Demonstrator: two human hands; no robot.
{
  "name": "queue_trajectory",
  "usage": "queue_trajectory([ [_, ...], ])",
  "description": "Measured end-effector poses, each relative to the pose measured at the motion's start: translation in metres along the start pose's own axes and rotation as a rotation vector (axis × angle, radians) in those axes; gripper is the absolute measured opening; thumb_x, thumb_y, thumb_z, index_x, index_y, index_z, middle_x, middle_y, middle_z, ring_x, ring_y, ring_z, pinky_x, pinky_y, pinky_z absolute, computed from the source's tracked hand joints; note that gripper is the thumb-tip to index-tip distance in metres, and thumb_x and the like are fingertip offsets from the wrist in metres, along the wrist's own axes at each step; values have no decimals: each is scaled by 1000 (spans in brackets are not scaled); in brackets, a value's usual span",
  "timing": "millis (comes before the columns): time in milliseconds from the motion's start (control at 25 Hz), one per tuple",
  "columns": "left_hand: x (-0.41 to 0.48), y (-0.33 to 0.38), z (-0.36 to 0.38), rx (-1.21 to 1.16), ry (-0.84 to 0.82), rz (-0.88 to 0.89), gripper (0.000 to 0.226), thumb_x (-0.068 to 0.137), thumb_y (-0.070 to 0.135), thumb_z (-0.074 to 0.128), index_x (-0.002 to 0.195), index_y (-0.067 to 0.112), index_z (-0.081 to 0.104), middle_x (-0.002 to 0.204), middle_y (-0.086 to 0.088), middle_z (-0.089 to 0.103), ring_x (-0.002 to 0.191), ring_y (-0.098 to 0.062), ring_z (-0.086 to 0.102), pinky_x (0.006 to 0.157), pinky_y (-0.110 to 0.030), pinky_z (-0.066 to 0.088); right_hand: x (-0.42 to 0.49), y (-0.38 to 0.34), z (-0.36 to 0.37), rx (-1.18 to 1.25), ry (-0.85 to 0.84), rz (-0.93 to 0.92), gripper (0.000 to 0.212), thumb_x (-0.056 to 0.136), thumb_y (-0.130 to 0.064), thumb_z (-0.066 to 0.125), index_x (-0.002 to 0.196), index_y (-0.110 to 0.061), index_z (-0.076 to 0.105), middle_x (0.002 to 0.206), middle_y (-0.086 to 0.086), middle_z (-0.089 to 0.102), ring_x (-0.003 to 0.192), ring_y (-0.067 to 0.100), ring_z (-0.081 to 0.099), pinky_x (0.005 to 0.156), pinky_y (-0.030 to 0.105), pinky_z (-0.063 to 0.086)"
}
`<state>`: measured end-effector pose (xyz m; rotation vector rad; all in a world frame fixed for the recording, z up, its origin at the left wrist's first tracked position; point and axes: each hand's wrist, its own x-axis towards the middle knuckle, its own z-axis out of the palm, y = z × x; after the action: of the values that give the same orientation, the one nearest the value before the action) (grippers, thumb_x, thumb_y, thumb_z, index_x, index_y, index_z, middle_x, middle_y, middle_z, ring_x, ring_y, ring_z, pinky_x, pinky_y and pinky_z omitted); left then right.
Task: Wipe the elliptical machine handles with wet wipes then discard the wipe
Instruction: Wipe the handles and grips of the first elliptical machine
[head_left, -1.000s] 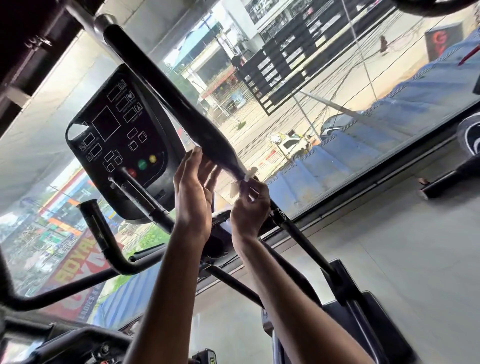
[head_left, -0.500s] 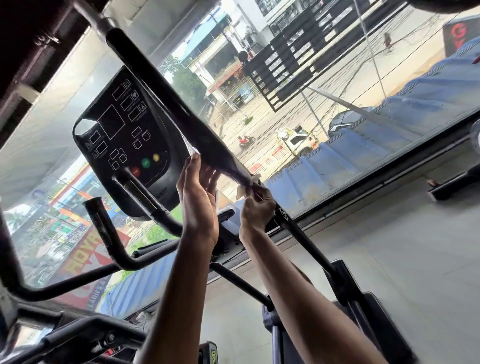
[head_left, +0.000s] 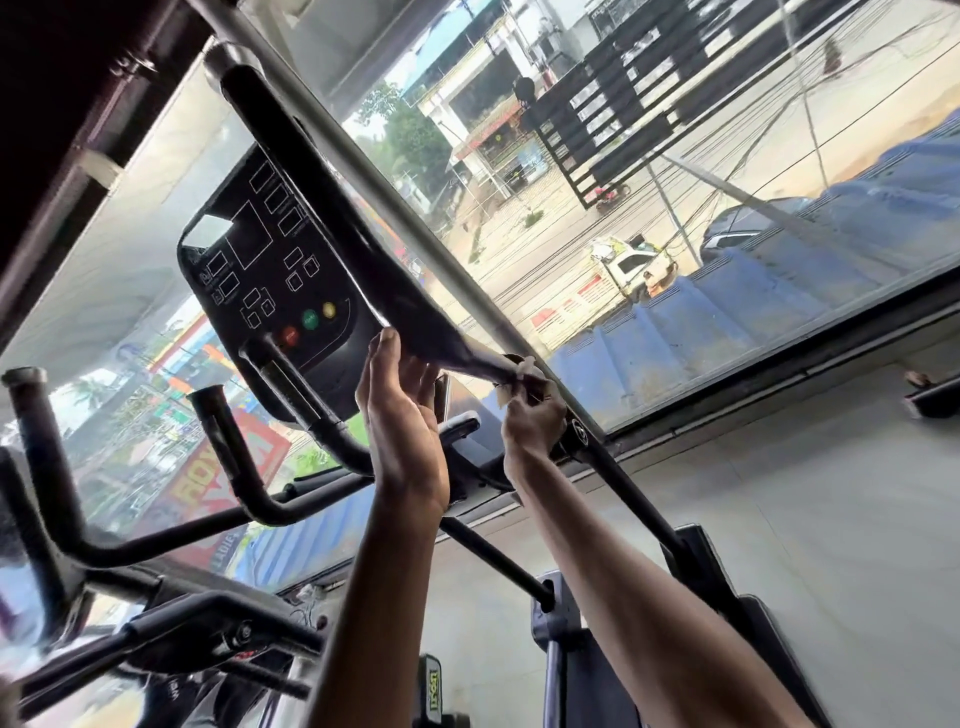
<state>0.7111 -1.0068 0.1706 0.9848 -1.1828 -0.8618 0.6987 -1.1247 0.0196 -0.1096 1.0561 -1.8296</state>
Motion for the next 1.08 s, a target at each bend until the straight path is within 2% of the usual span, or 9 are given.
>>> queue_trajectory([
  [120,-6,4,7,-1,-2,9,26,104,33,49,121,22,66,143,-9,62,125,-18,60,92,-27,51,14,-4,-2,-128,-1,-22,13,95,-20,72,108,-17,72,104,-1,75,86,6,67,87,31,60],
  [240,-6,2,11,16,28,51,31,96,39,51,116,24,69,140,-11,63,128,-22,59,85,-23,53,19,1,-10,-171,-85,-169,6,94,-27,73,99,-25,74,100,-9,75,97,9,69,92,31,55],
  [360,-7,0,12,92,62,73,40,94,41,56,124,19,69,135,-13,66,127,-21,63,100,-30,53,29,-5,-14,-253,-128,-85,8,93,-23,74,100,-24,76,100,-7,76,98,12,70,95,40,58],
  [440,-11,1,18,182,95,115,24,93,38,61,112,30,74,126,-5,73,123,-19,66,108,-36,49,25,-16,-16,-255,-179,-126,11,93,-18,73,101,-25,77,104,-6,76,102,10,70,98,34,56],
  [560,-19,1,36,375,192,213,10,99,26,64,92,29,70,91,20,76,96,2,68,90,-17,48,19,-24,-26,-355,-261,-383,18,94,-9,69,107,-19,77,108,-1,75,101,10,68,92,15,51],
  [720,-21,-7,47,512,389,316,12,91,24,76,87,24,65,80,14,69,74,3,61,72,-12,46,28,-47,-35,-494,-330,-353,18,90,-8,76,107,-13,78,101,3,74,91,15,67,87,26,54],
  [840,-19,-8,51,531,457,332,14,89,24,77,82,28,65,74,17,70,71,2,62,69,-13,47,2,-67,-44,-432,-340,-675,11,92,1,71,100,-4,78,99,4,73,92,-1,59,88,7,46],
  [920,-19,-7,53,540,479,314,12,92,23,75,85,20,66,69,22,69,68,9,60,67,-8,44,0,-65,-48,-450,-360,-804,13,94,3,67,101,-1,76,100,7,73,94,4,60,89,0,37],
  [1080,-23,-5,51,537,472,302,18,92,33,68,91,15,69,74,20,70,71,11,61,66,-5,43,17,-69,-36,-542,-355,-560,18,95,-5,69,109,-8,79,102,6,74,93,15,68,84,14,48],
])
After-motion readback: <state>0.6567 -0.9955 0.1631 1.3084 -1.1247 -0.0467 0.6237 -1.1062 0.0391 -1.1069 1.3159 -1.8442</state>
